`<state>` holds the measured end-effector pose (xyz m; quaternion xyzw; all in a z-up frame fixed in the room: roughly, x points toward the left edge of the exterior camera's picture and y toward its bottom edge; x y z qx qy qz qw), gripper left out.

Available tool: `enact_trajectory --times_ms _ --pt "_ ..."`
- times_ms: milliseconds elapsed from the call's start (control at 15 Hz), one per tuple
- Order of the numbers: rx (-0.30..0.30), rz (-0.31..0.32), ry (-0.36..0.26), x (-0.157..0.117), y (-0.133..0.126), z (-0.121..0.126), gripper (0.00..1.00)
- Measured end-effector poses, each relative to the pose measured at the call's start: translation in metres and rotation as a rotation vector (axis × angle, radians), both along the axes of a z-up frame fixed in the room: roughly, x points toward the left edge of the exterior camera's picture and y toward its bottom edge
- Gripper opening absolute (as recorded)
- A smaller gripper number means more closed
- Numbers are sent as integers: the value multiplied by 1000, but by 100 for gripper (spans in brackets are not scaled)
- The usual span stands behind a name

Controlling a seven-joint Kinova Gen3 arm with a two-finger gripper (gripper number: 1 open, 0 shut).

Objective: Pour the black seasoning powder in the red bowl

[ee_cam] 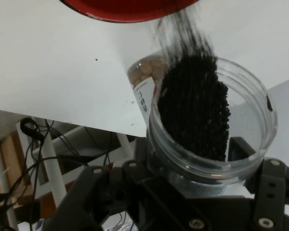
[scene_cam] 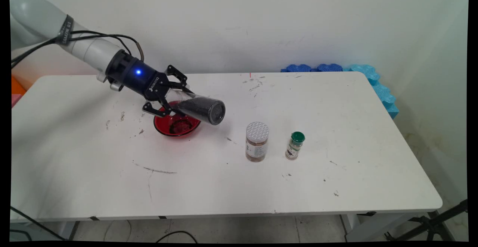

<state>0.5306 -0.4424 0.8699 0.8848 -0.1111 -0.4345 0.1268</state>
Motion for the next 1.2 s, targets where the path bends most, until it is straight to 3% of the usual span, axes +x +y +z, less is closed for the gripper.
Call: enact_trajectory --times_ms 1200 --pt "26 73 41 -3 0 0 0"
